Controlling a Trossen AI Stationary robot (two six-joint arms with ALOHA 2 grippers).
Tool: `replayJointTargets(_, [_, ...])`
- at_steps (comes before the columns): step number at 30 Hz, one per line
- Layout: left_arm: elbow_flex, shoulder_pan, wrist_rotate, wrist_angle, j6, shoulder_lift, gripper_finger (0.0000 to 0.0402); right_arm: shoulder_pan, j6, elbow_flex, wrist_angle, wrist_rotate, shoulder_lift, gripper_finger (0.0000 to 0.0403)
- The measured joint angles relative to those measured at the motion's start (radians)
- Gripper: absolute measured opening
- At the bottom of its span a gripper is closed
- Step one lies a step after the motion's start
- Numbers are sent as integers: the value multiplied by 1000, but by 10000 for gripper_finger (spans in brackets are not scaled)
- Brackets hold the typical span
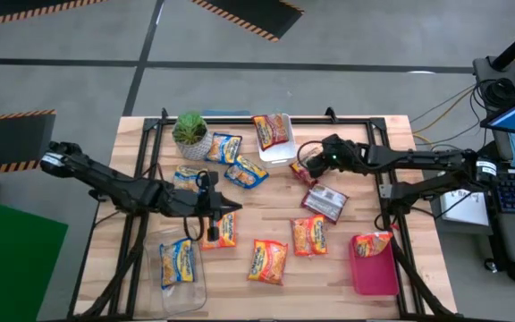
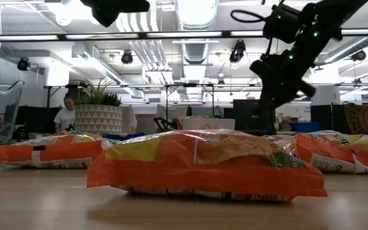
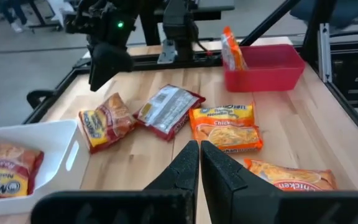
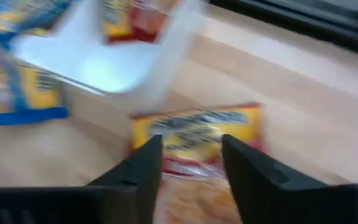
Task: Sort Maruchan noodles
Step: Put the top red noodle pack into the white bin
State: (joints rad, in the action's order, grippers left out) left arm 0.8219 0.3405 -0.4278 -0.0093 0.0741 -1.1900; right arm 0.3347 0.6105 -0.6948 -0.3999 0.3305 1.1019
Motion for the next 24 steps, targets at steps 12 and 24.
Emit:
replayJointTargets(12, [0, 0, -1, 9, -129, 0, 0, 36, 50, -89, -130, -8, 41, 288])
replayJointTargets(24, [-7, 0, -2, -16, -164, 0, 0, 379, -184, -87, -134, -517, 179, 288])
